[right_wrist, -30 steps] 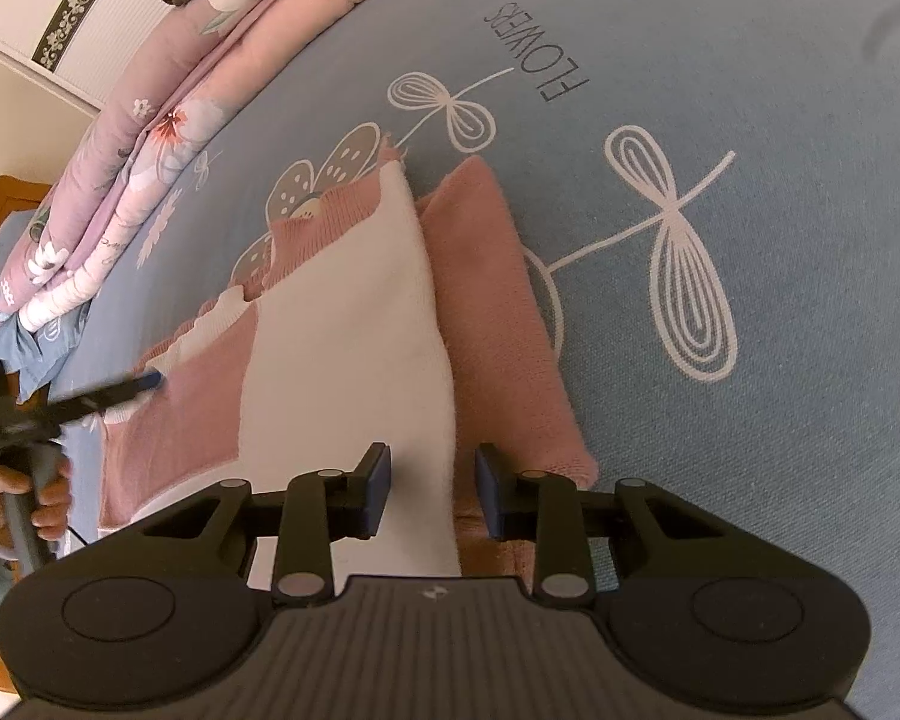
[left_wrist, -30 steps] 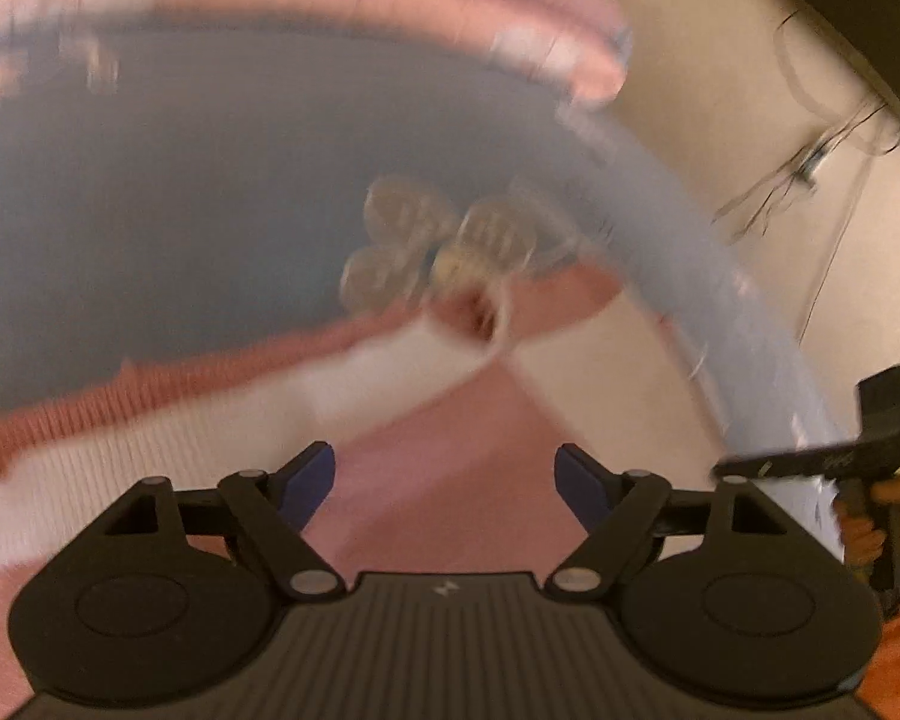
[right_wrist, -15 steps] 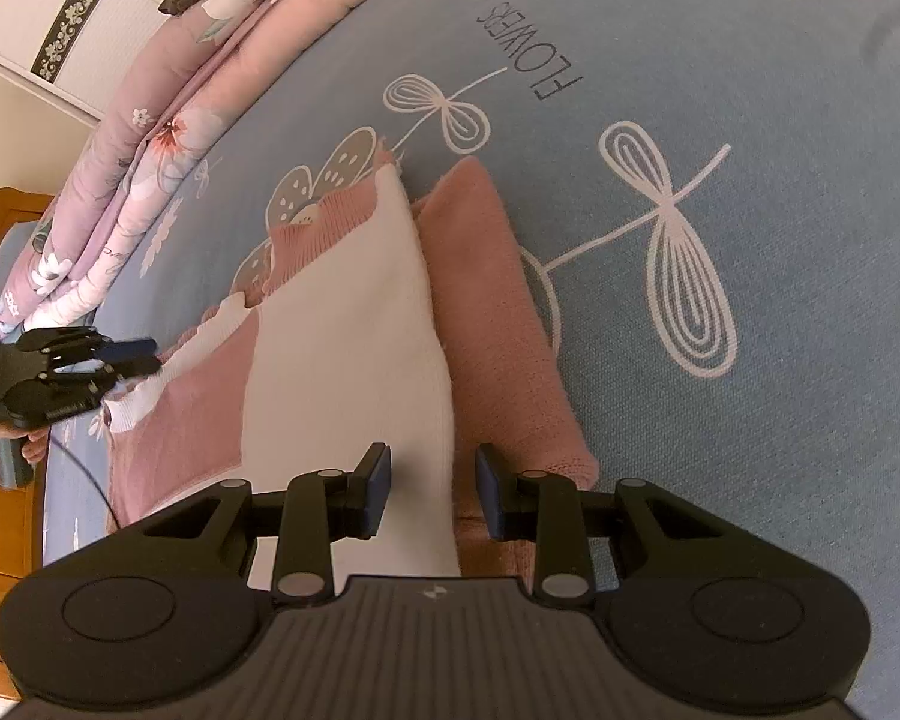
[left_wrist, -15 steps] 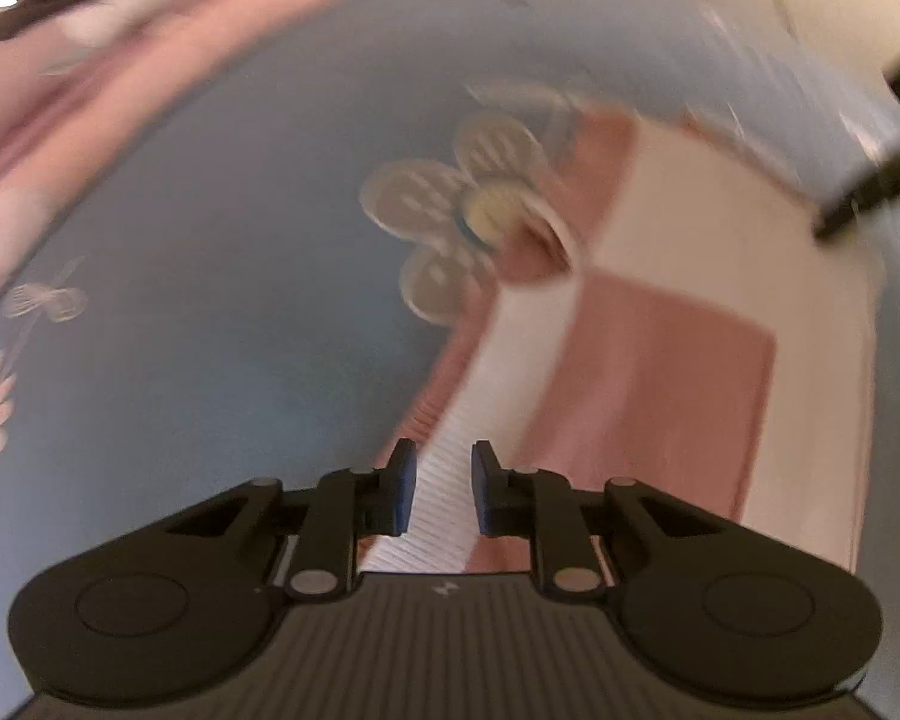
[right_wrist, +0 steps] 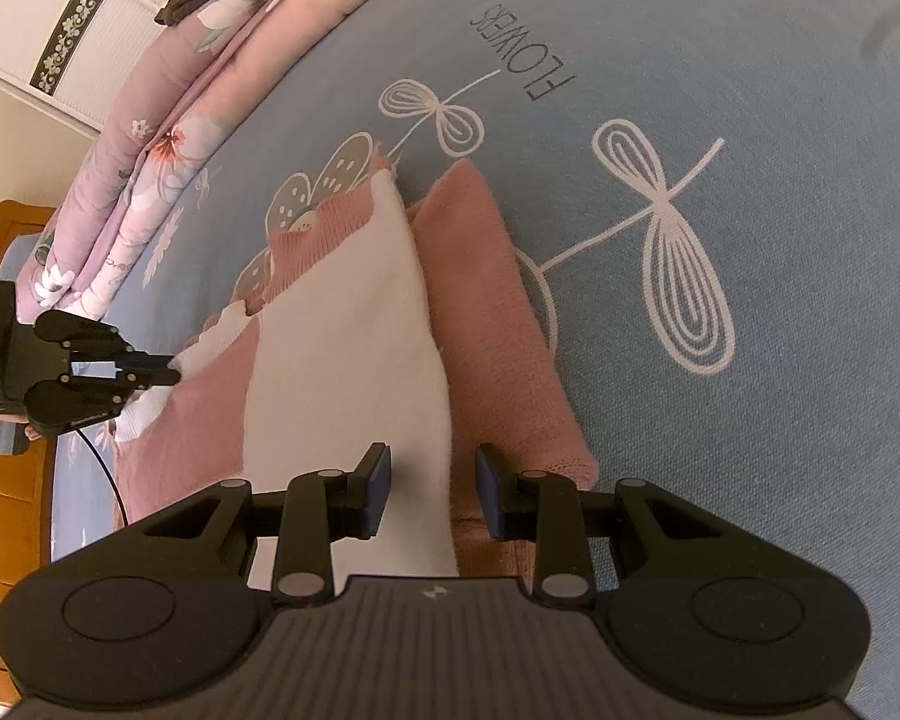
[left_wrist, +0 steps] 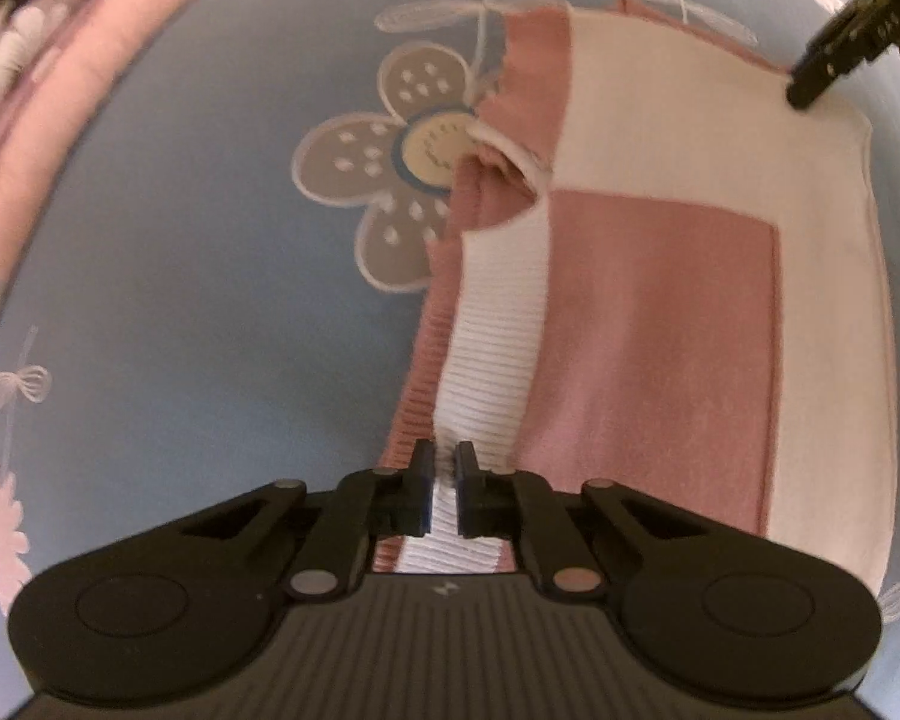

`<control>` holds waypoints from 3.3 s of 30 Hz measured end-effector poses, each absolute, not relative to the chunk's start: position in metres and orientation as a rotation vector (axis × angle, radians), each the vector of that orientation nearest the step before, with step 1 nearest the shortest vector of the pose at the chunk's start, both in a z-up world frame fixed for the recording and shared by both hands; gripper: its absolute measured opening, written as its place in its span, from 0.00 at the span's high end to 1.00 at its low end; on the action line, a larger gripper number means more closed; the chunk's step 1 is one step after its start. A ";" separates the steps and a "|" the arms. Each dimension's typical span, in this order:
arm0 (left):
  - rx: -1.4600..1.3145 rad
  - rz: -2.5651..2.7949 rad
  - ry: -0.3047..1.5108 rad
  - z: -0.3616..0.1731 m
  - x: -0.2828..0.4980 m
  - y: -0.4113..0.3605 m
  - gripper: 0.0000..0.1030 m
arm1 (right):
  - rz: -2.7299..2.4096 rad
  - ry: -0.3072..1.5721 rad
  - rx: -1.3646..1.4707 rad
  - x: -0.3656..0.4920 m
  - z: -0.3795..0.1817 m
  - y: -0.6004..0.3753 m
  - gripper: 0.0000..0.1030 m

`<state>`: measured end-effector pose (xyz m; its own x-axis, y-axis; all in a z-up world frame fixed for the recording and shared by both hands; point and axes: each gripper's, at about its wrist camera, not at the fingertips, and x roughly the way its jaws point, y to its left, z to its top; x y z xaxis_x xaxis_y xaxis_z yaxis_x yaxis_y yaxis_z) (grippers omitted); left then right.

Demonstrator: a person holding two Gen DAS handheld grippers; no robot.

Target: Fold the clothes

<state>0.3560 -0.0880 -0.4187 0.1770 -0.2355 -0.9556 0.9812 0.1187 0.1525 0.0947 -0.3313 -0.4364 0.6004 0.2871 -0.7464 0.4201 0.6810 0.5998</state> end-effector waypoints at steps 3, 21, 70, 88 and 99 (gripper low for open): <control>0.993 -1.021 0.948 -0.429 0.365 -0.085 0.97 | -0.093 0.954 0.844 0.095 -0.435 -0.330 0.66; 0.881 -0.917 0.936 -0.405 0.354 0.004 0.64 | 0.328 0.855 0.096 0.256 -0.360 -0.223 0.65; 0.158 -0.656 1.028 -0.408 0.279 0.089 0.58 | 0.700 0.879 -0.236 0.385 -0.364 -0.091 0.88; 0.241 -0.701 1.083 -0.420 0.269 0.064 0.51 | 0.596 1.035 -0.316 0.349 -0.405 -0.182 0.65; 0.227 -0.702 1.085 -0.421 0.270 0.066 0.47 | 0.520 1.006 -0.278 0.353 -0.414 -0.180 0.88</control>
